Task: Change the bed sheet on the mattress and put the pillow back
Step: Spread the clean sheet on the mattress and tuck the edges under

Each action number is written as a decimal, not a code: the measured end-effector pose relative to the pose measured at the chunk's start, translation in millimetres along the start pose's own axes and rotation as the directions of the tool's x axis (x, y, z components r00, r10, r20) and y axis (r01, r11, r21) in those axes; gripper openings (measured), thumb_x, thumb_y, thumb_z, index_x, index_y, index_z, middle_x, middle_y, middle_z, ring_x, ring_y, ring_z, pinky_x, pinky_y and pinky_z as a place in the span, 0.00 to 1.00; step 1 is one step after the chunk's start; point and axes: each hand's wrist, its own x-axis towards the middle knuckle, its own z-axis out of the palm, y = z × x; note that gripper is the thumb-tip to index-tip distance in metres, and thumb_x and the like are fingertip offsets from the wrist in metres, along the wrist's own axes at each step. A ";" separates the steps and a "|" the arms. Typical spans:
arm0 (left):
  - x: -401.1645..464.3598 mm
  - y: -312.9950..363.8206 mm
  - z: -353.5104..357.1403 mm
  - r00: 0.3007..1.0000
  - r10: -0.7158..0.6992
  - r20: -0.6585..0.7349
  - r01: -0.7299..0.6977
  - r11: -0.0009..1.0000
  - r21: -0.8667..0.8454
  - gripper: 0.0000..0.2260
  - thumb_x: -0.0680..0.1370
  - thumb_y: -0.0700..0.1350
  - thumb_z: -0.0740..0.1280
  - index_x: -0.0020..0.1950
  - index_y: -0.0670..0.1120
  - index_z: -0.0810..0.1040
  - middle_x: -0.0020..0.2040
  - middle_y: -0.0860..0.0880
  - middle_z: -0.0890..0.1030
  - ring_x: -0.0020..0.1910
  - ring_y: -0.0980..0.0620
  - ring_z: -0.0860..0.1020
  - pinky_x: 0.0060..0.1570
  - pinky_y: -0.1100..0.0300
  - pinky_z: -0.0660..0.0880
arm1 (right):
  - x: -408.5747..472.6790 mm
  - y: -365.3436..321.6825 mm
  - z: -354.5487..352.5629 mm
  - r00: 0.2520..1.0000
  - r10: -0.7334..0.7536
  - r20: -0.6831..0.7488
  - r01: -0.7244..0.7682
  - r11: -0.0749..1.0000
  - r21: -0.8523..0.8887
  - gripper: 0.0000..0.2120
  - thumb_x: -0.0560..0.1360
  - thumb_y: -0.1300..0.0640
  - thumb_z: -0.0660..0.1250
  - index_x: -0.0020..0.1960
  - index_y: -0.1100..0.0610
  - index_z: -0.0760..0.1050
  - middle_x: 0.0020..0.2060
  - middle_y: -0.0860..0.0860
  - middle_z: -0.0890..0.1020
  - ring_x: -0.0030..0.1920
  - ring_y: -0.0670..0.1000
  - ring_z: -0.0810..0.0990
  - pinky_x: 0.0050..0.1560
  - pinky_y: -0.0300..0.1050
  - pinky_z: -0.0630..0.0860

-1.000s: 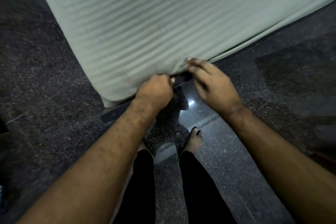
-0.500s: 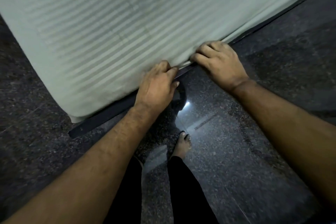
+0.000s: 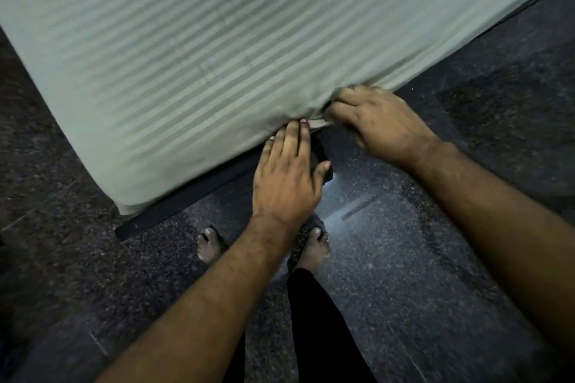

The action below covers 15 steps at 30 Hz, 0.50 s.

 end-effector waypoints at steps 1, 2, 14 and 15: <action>1.2 6.1 0.0 0.999 -0.038 0.001 0.038 0.999 -0.008 0.32 0.82 0.58 0.60 0.80 0.40 0.63 0.76 0.40 0.69 0.74 0.41 0.69 0.75 0.48 0.63 | -3.8 -2.5 4.7 0.999 0.028 -0.022 -0.028 1.000 0.006 0.18 0.81 0.52 0.56 0.66 0.54 0.75 0.60 0.53 0.78 0.61 0.56 0.76 0.61 0.53 0.72; 4.5 11.6 -0.6 0.997 -0.079 0.011 0.079 0.997 -0.025 0.32 0.82 0.58 0.59 0.80 0.40 0.62 0.76 0.39 0.69 0.74 0.41 0.68 0.76 0.48 0.61 | -8.6 -5.1 9.3 0.998 0.060 -0.035 -0.061 0.998 -0.004 0.20 0.82 0.49 0.55 0.70 0.55 0.73 0.64 0.53 0.77 0.64 0.56 0.75 0.65 0.53 0.71; 106.0 18.2 -37.4 0.779 -0.344 0.525 0.476 0.869 -0.136 0.25 0.78 0.57 0.63 0.68 0.43 0.78 0.67 0.39 0.79 0.67 0.39 0.76 0.63 0.53 0.72 | 41.4 -22.7 -15.4 0.927 0.295 0.233 -0.271 0.954 -0.130 0.13 0.80 0.53 0.60 0.58 0.54 0.80 0.55 0.54 0.82 0.58 0.59 0.80 0.56 0.53 0.74; 107.8 9.9 -33.3 0.741 -0.308 0.597 0.510 0.836 -0.202 0.25 0.78 0.58 0.63 0.68 0.44 0.79 0.66 0.39 0.79 0.66 0.40 0.77 0.60 0.54 0.73 | 50.2 -24.4 -22.0 0.887 0.337 0.315 -0.307 0.941 -0.142 0.14 0.81 0.53 0.61 0.62 0.54 0.80 0.59 0.54 0.81 0.60 0.58 0.80 0.57 0.52 0.75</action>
